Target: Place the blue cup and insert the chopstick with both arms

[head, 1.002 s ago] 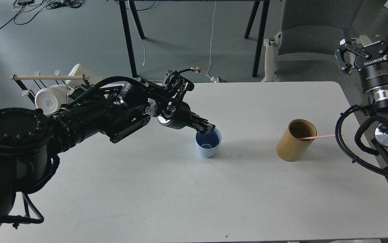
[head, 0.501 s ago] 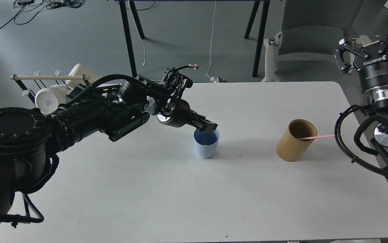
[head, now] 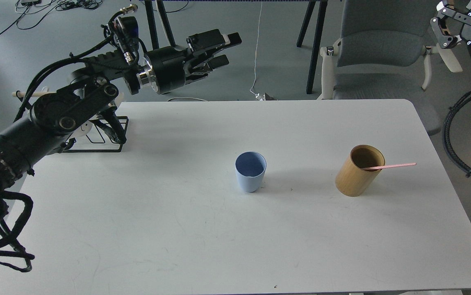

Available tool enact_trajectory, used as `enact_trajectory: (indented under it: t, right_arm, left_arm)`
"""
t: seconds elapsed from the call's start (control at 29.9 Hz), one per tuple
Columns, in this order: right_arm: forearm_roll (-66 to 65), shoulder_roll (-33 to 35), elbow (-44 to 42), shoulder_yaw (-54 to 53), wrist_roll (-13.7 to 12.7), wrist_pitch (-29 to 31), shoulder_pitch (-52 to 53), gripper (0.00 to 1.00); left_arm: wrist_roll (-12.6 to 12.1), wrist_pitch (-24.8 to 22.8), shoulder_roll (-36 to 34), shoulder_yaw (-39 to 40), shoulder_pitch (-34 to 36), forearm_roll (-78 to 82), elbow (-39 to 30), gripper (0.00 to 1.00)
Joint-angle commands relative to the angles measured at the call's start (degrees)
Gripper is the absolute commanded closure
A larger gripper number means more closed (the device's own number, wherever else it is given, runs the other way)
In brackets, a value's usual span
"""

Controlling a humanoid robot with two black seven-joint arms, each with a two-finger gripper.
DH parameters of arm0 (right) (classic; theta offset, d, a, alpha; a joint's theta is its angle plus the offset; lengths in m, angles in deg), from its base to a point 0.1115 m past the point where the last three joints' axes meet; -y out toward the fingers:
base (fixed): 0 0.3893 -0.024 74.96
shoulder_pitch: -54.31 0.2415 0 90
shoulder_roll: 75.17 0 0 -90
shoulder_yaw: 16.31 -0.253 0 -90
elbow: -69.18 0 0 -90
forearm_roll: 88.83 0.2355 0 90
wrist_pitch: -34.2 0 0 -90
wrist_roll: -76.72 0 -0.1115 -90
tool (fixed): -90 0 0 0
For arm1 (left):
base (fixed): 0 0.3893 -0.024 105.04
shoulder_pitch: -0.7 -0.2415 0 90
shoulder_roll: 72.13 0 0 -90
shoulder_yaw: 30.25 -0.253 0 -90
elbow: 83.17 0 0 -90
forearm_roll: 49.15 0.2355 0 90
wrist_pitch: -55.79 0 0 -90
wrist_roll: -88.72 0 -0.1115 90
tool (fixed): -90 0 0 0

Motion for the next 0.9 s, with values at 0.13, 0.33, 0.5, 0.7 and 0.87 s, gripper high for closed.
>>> enact_trajectory:
  t: [0.13,0.33,0.5,0.7,0.87]
  right_arm:
    - [-20.9,15.6,16.3,0.0,0.0,-17.9,-8.6,0.05]
    - [-37.5,17.9,24.8,0.1,0.0,-44.9,-19.4,0.05]
    - [-47.9,17.0,27.5,0.4,0.0,-56.0,-26.3,0.05]
    - [-51.8,12.4,26.9,0.3,0.0,-56.0,-35.3,0.06]
    - [-57.2,10.3,25.1,0.3,0.0,-56.0,-40.5,0.06]
  left_arm:
    - [0.0,0.0,-5.9,26.1,-17.3,-12.3,-10.4,0.10]
    - [0.0,0.0,-6.9,31.7,-26.0,-15.8,-12.2,0.08]
    - [0.0,0.0,-6.9,32.0,-28.7,-16.0,-13.4,0.08]
    - [0.0,0.0,-6.2,31.8,-30.3,-16.0,-13.4,0.07]
    - [0.0,0.0,-5.5,31.7,-30.7,-16.0,-13.3,0.06]
